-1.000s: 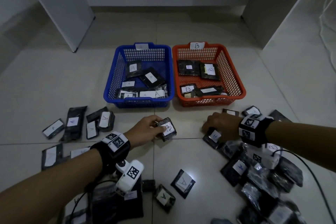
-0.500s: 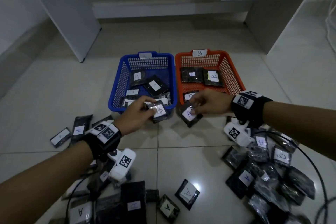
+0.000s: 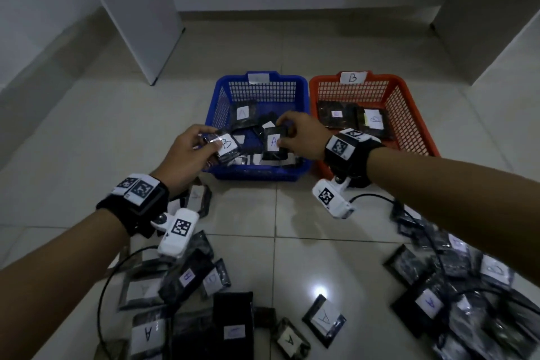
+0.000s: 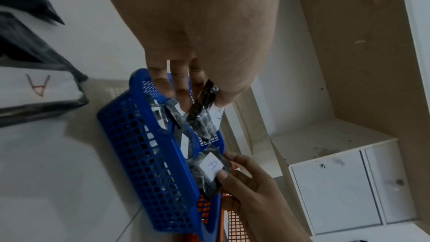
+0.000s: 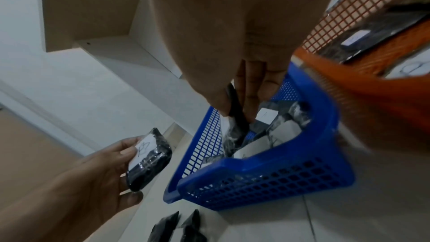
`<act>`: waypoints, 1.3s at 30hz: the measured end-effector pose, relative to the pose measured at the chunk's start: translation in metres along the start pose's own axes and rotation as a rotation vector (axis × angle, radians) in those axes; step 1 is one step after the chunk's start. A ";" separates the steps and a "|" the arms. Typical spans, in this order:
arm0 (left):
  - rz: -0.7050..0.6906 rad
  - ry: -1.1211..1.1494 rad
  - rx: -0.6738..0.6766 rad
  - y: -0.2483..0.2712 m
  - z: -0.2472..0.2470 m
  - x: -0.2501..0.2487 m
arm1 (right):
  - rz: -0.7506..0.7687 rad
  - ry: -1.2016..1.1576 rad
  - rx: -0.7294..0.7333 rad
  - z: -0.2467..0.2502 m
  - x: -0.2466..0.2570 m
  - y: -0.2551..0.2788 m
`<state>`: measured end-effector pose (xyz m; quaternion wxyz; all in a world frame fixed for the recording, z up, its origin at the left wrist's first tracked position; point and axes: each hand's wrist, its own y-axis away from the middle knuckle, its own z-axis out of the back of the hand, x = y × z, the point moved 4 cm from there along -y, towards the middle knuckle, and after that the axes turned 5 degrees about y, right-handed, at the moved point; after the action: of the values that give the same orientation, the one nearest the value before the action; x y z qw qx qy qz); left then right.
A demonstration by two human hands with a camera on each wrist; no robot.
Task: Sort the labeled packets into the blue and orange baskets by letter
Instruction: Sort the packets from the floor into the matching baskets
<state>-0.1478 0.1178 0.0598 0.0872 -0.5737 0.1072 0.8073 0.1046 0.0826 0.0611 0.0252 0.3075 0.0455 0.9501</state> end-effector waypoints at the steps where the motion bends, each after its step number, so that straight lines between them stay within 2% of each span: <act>1: 0.009 -0.002 0.000 -0.001 0.002 0.005 | -0.003 0.017 0.017 -0.008 0.003 -0.005; 8: 0.062 0.022 0.034 0.003 -0.001 0.016 | 0.038 0.183 0.170 -0.040 0.014 -0.028; 13: 0.029 0.021 0.083 0.006 -0.014 0.004 | 0.008 0.176 0.166 -0.024 0.010 -0.017; 15: 0.020 0.031 0.121 0.008 -0.022 -0.002 | -0.005 0.022 0.151 -0.016 0.012 -0.008; 18: -0.003 0.029 0.166 0.010 -0.043 -0.013 | -0.112 -0.455 0.217 -0.007 0.016 0.016; 19: -0.010 0.031 0.180 0.010 -0.051 -0.018 | -0.131 -0.543 0.235 -0.003 0.017 0.025; 23: -0.032 0.082 0.252 0.010 -0.092 -0.033 | -0.098 -0.548 0.173 0.018 0.002 0.045; 26: -0.016 0.117 0.261 0.006 -0.120 -0.037 | -0.143 -0.504 0.112 0.038 -0.026 0.054; 29: -0.100 -0.052 0.314 0.005 -0.144 -0.036 | -0.190 -0.359 -0.067 0.059 -0.063 0.059; 31: -0.232 -0.277 0.413 0.008 -0.162 -0.031 | -0.216 -0.204 -0.164 0.069 -0.090 0.059; 33: -0.330 -0.491 0.520 0.011 -0.179 -0.021 | -0.267 -0.066 -0.164 0.073 -0.113 0.059; 35: -0.344 -0.623 0.585 0.015 -0.190 -0.008 | -0.321 -0.035 -0.130 0.070 -0.131 0.059; 39: -0.430 -0.710 0.561 0.021 -0.198 0.002 | -0.328 -0.017 -0.055 0.060 -0.139 0.055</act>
<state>0.0252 0.0435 -0.0039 0.4337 -0.2272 0.1629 0.8566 0.2510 0.0221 0.0344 0.1887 0.3032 0.0687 0.9315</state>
